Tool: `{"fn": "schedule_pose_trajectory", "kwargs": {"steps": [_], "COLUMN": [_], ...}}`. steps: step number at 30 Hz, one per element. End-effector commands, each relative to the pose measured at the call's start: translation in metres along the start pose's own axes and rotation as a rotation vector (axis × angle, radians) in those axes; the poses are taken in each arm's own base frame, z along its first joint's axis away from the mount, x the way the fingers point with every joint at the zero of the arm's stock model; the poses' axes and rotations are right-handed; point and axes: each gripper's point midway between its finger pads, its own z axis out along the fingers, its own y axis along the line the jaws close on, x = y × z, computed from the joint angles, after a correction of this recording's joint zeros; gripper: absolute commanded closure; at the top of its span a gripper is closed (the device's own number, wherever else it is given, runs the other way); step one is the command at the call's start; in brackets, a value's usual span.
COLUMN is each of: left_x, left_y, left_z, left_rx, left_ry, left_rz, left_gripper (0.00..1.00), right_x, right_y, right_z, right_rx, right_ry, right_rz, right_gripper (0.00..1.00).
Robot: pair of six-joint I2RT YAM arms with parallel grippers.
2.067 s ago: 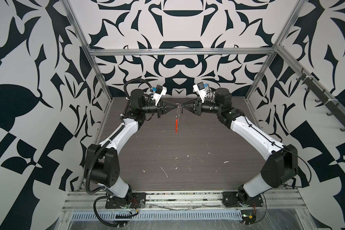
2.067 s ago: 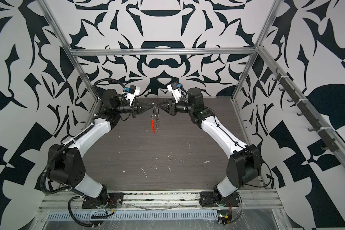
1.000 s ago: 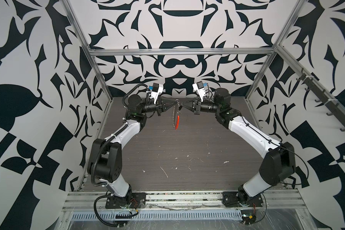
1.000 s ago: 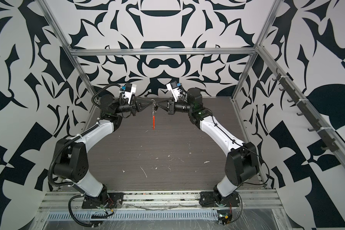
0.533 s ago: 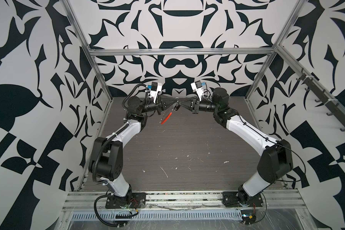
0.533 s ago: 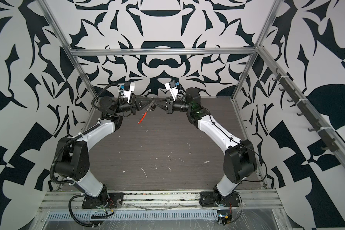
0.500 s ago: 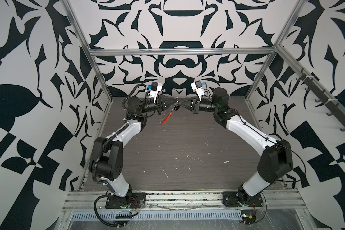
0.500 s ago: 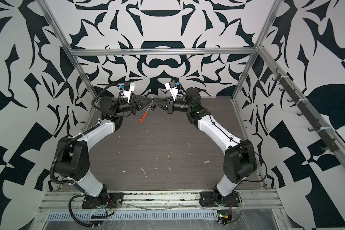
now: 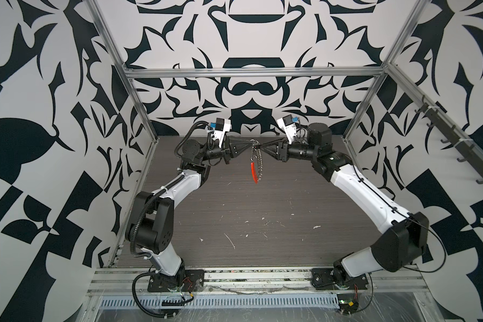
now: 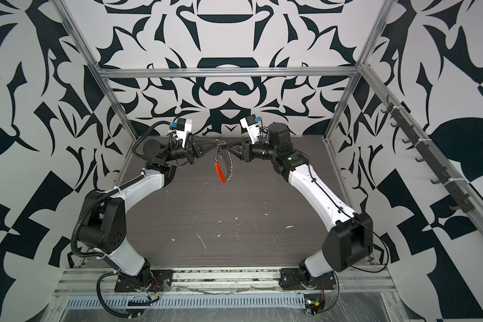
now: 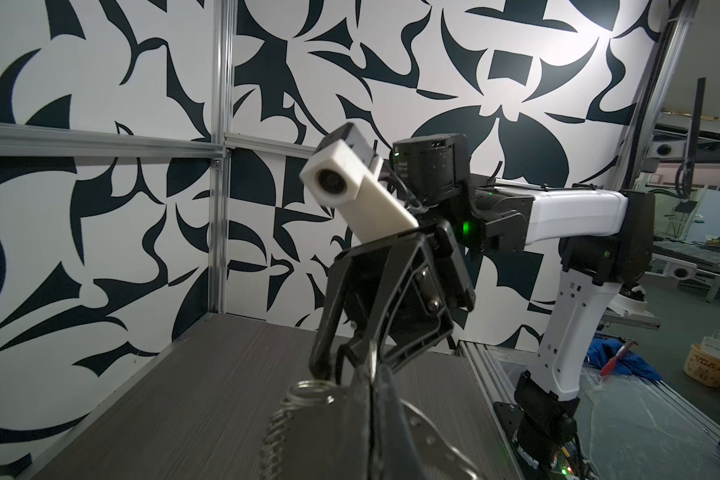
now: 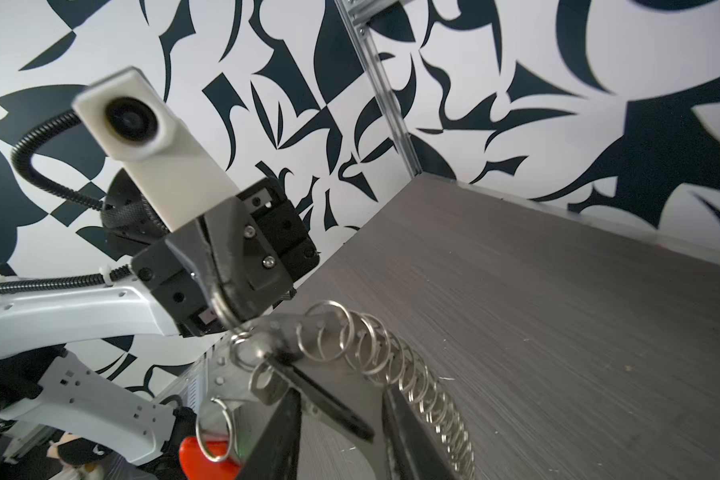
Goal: Put the keys on the keyring
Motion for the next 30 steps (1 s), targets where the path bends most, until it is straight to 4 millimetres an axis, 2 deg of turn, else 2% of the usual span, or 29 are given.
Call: {"fn": "schedule_pose_trajectory", "kwargs": {"steps": [1,9,15,30], "left_x": [-0.010,-0.010,-0.011,-0.009], "left_y": [-0.010,-0.011,-0.010,-0.009], "left_z": [-0.001,-0.001,-0.001,0.000], "left_rx": [0.019,0.017,0.014,0.015], "left_ry": [-0.028,-0.035,-0.038,-0.033], "left_rz": [0.049,0.046,0.045,0.034], "left_gripper": [1.00,1.00,1.00,1.00], "right_x": [-0.019,-0.036,-0.033,-0.036], "right_y": [0.013,0.034,0.045,0.049], "right_z": [-0.012,-0.004,0.009,0.009], "right_rx": [0.020,-0.136,-0.187,-0.178], "right_ry": [-0.051,-0.122,-0.105,-0.115], "right_rz": [-0.094,-0.079,-0.080,-0.104], "right_gripper": [0.64,0.67,0.67,0.69]}}
